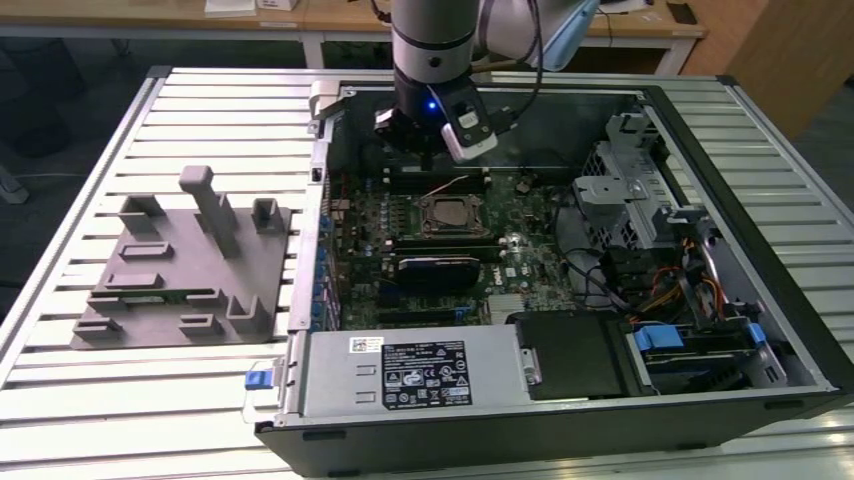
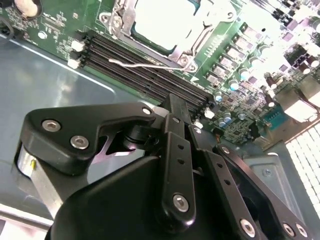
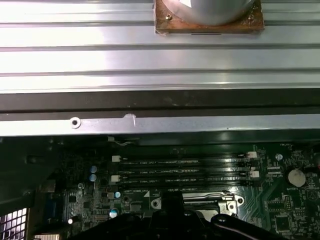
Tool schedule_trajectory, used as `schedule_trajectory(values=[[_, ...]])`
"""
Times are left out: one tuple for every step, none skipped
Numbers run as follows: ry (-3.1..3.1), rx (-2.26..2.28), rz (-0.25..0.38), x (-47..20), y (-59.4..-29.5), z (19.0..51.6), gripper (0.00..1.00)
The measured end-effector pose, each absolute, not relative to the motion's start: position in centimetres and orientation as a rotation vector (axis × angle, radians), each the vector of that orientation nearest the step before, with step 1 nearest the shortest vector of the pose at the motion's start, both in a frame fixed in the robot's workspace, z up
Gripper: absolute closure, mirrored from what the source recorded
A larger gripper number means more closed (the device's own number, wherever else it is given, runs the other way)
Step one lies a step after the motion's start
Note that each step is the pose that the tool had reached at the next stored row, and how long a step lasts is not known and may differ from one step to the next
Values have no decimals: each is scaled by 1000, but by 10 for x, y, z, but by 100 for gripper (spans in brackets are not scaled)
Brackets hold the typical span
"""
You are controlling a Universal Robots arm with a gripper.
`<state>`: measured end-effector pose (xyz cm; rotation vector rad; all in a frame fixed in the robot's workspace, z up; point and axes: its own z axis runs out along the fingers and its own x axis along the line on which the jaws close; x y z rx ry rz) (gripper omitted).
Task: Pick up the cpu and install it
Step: 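Install the first cpu locking lever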
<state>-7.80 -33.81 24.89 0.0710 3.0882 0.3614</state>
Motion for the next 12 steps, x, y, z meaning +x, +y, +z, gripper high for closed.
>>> schedule_trajectory(values=[[3081, 74, 357, -78, -338, 249, 89], [3073, 78, 349, -78, -338, 248, 89], [3064, 83, 341, -78, -338, 248, 89], [3054, 89, 333, -78, -338, 248, 89], [3045, 95, 327, -78, -338, 247, 89], [3038, 103, 324, -78, -338, 247, 89], [3033, 114, 323, -78, -338, 246, 89], [3029, 125, 322, -78, -338, 245, 89], [3026, 138, 321, -78, -338, 244, 89], [3022, 151, 320, -78, -338, 243, 89], [3019, 166, 319, -78, -338, 242, 89], [3016, 180, 319, -78, -338, 241, 89]])
